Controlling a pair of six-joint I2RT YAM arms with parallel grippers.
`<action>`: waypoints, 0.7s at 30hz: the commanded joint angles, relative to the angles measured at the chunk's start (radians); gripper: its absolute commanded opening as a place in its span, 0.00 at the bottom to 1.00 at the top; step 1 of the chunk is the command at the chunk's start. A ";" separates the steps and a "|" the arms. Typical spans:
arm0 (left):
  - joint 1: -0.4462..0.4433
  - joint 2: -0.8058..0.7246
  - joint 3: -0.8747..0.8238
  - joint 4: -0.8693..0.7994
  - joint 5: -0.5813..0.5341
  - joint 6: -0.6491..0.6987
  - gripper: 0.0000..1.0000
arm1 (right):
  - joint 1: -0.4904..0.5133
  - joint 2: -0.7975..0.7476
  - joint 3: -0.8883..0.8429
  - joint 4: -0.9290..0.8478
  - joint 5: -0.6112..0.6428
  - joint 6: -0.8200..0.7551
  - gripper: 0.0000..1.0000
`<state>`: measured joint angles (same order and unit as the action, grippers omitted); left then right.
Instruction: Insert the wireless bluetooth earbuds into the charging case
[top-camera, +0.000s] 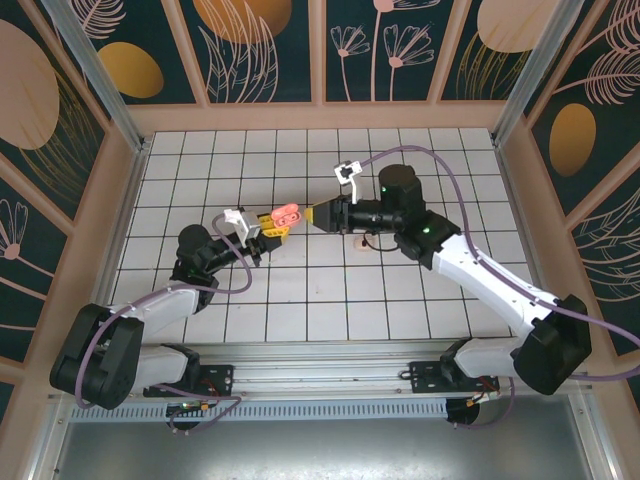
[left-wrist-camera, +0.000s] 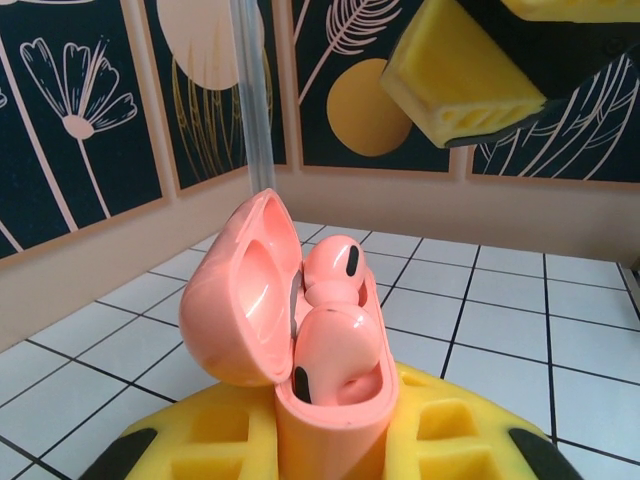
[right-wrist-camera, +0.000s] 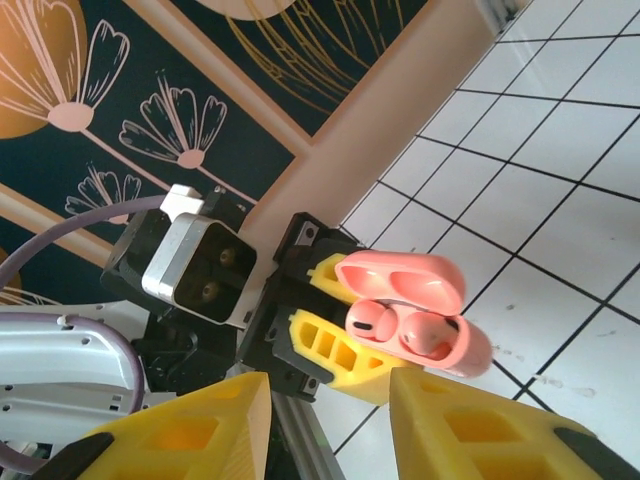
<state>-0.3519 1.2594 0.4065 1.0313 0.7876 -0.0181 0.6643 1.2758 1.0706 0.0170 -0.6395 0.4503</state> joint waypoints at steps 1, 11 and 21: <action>-0.001 -0.022 0.030 -0.022 0.040 0.015 0.10 | -0.034 -0.010 0.039 -0.021 -0.044 -0.035 0.39; -0.001 -0.055 0.037 -0.053 0.067 0.013 0.10 | -0.094 0.046 0.158 -0.074 -0.096 -0.105 0.52; 0.000 -0.064 0.043 -0.058 0.087 0.013 0.10 | -0.110 0.134 0.204 -0.064 -0.193 -0.103 0.56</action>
<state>-0.3519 1.2121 0.4187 0.9642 0.8417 -0.0181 0.5613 1.3918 1.2350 -0.0528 -0.7815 0.3717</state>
